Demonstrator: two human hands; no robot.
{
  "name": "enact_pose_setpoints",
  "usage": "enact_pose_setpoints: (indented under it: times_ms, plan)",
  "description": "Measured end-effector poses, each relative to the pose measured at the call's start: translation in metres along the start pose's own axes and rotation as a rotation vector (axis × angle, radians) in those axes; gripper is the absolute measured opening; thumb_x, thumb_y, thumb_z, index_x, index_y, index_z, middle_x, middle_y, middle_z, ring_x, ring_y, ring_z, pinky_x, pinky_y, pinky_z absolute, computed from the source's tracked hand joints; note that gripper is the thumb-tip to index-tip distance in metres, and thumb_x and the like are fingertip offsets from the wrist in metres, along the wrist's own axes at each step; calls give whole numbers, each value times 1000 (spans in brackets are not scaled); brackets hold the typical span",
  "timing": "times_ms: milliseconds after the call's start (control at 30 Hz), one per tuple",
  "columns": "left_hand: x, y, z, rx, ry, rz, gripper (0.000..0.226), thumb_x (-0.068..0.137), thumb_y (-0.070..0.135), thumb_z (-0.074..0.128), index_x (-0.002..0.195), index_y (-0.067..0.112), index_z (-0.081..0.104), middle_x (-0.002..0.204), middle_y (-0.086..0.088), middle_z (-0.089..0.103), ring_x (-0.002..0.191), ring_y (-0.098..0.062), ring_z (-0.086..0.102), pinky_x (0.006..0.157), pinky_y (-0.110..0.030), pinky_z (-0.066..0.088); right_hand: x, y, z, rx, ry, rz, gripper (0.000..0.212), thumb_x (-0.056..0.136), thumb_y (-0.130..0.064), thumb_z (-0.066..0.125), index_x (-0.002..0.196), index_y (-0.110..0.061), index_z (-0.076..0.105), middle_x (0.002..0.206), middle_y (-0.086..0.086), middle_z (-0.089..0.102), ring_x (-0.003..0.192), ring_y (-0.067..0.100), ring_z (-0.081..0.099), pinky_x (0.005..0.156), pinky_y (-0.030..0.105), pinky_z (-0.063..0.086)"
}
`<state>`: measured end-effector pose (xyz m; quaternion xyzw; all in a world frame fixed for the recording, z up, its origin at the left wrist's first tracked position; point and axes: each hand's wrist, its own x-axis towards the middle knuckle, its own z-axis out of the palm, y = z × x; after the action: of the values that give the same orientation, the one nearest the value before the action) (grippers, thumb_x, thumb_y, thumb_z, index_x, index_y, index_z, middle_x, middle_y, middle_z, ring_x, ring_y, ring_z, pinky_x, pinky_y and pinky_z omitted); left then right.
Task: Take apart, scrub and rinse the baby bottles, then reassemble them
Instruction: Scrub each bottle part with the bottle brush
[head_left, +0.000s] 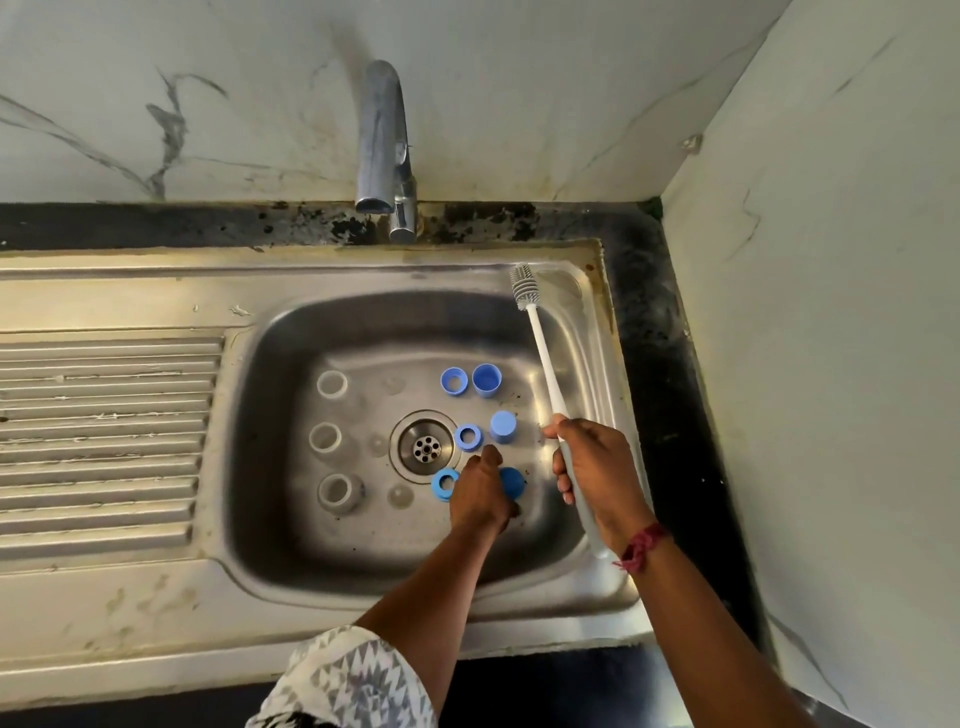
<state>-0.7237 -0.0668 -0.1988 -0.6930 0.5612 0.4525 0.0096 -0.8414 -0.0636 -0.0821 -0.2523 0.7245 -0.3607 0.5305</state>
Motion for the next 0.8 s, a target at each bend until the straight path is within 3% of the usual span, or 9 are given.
enact_pose_setpoints:
  times_ms: [233, 400, 567, 667, 800]
  plan:
    - [-6, 5, -21, -2, 10, 4, 68, 74, 4, 81, 132, 18, 47, 121, -7, 60, 107, -25, 62, 83, -38, 58, -9, 2, -13, -11, 68, -36, 25, 97, -26, 59, 85, -6, 67, 55, 6, 55, 45, 14, 48, 45, 26, 42]
    - [-11, 18, -45, -162, 122, 38, 45, 74, 8, 74, 114, 15, 58, 103, -4, 67, 95, -24, 66, 74, -33, 55, -12, 9, -31, -87, 186, -101, 28, 96, -22, 57, 70, -10, 58, 59, 5, 54, 53, 17, 49, 49, 27, 43]
    - [-33, 53, -59, -295, 263, 141, 16, 85, 16, 59, 100, 18, 57, 72, 14, 58, 74, -15, 60, 53, -7, 32, -16, 12, -56, -393, 352, -213, 19, 93, -14, 50, 75, -12, 56, 77, 6, 61, 72, 26, 54, 68, 31, 39]
    - [-45, 69, -62, -364, 296, 192, 20, 85, 13, 60, 104, 18, 61, 72, 19, 58, 75, -8, 60, 53, -2, 33, -14, 17, -64, -498, 430, -302, 14, 93, -12, 52, 90, -4, 64, 83, 11, 65, 75, 27, 56, 69, 32, 42]
    - [-59, 82, -61, -384, 305, 235, 22, 84, 14, 63, 106, 15, 64, 93, 5, 70, 84, -13, 66, 60, -7, 38, -4, 30, -71, -580, 519, -377, 14, 92, -10, 57, 96, 0, 67, 89, 19, 66, 80, 35, 62, 68, 32, 44]
